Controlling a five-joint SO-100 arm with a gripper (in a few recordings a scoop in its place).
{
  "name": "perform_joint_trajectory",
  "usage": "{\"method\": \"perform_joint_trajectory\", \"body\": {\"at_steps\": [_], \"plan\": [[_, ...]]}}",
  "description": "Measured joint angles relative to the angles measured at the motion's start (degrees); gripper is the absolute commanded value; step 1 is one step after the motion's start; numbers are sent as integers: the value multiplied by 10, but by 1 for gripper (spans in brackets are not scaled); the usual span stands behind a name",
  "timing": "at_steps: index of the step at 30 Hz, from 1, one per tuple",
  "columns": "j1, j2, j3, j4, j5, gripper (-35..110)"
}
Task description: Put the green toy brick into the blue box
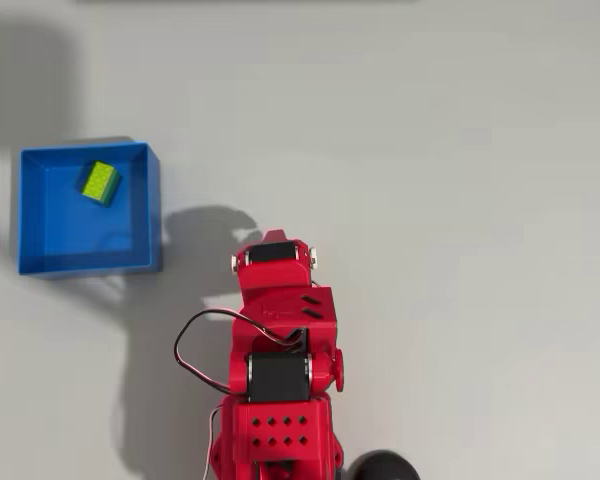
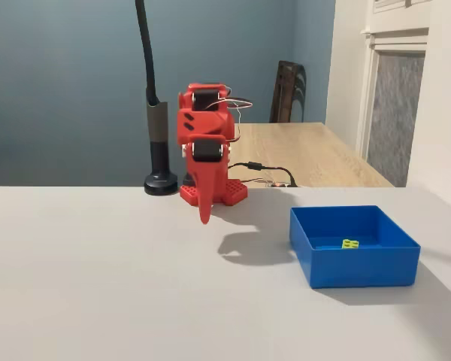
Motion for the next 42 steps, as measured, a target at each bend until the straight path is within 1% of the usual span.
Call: {"method": "perform_joint_trajectory", "body": {"at_steps": [11, 18, 42], "plan": [[-2, 65, 31, 1, 6, 0], [-7, 106, 31, 30, 11, 0], [-3, 112, 31, 30, 11, 0]]}}
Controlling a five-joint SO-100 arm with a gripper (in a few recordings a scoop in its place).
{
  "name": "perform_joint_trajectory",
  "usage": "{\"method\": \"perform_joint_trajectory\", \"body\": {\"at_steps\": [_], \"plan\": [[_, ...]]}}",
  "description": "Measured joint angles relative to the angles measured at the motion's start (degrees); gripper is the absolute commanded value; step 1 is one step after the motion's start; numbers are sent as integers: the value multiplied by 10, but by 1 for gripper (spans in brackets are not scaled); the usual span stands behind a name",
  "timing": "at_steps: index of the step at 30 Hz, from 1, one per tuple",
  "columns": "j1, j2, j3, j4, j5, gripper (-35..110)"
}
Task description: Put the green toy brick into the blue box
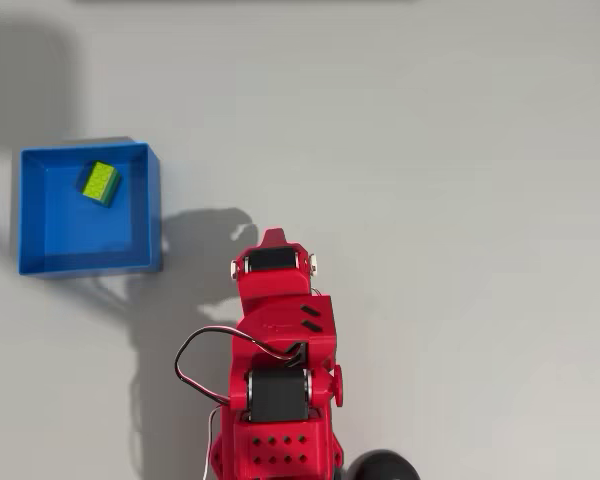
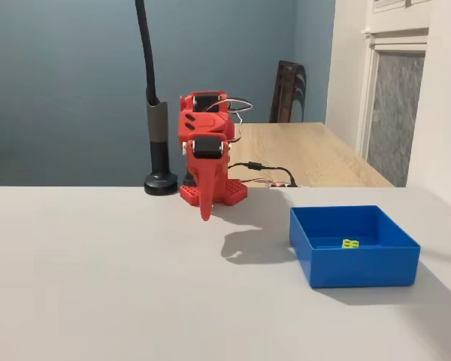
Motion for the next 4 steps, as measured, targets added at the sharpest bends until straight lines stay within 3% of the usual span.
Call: {"method": "perform_joint_trajectory", "body": {"at_steps": [4], "plan": [[0, 0, 0, 0, 0, 0]]}}
